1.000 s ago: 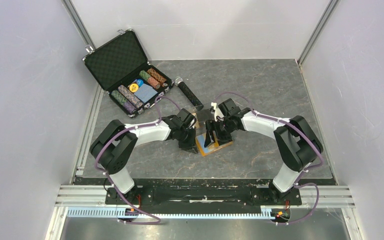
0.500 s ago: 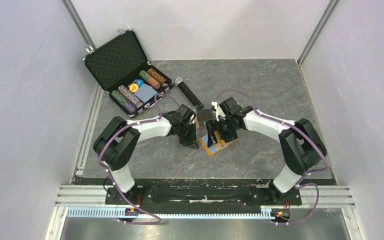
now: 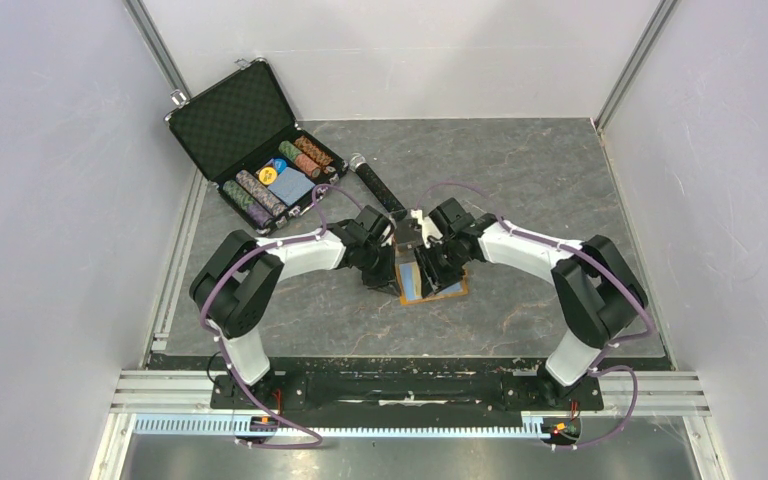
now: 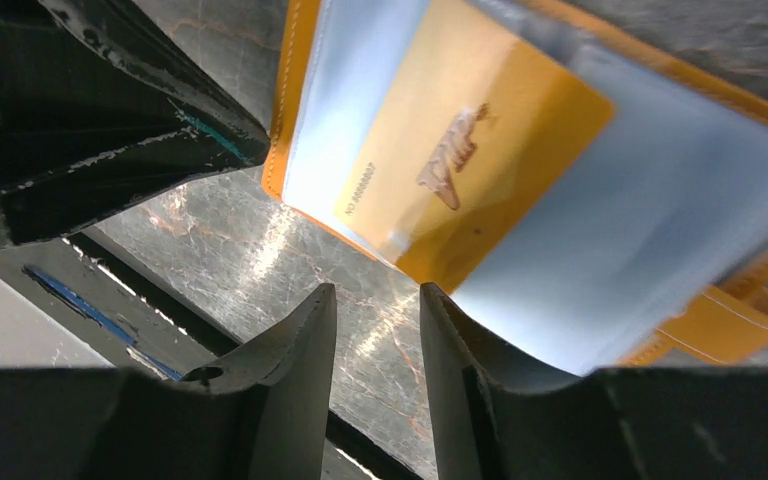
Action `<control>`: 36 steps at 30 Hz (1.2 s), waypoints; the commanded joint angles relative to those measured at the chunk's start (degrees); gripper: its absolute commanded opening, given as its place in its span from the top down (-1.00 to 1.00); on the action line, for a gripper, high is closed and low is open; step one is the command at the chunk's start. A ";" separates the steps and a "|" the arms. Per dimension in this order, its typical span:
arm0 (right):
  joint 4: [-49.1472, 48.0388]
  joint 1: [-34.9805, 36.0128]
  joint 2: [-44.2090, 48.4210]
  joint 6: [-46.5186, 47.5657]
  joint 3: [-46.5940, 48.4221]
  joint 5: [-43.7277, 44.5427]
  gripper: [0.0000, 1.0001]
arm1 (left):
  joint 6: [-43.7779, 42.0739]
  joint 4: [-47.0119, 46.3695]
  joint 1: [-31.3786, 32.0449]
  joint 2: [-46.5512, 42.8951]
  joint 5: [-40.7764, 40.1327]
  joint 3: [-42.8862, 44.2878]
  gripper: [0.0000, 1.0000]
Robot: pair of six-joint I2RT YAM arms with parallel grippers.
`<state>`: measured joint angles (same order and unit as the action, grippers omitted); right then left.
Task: Put the credit cards into the card holder
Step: Insert the credit card into the card holder.
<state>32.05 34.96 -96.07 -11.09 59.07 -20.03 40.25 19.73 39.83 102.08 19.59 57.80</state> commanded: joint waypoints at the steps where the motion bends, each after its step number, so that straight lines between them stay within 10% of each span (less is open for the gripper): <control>1: -3.28 1.59 -1.31 0.18 -1.92 -2.63 0.23 | 0.37 0.05 -0.11 -0.02 -0.27 -0.54 0.93; 36: -9.53 -5.58 -5.50 -4.91 3.23 0.78 0.12 | 0.95 -0.57 -6.09 8.63 4.26 9.93 0.93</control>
<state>25.32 29.39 -99.22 -15.29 60.01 -17.52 40.47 17.65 34.09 109.12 23.16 66.17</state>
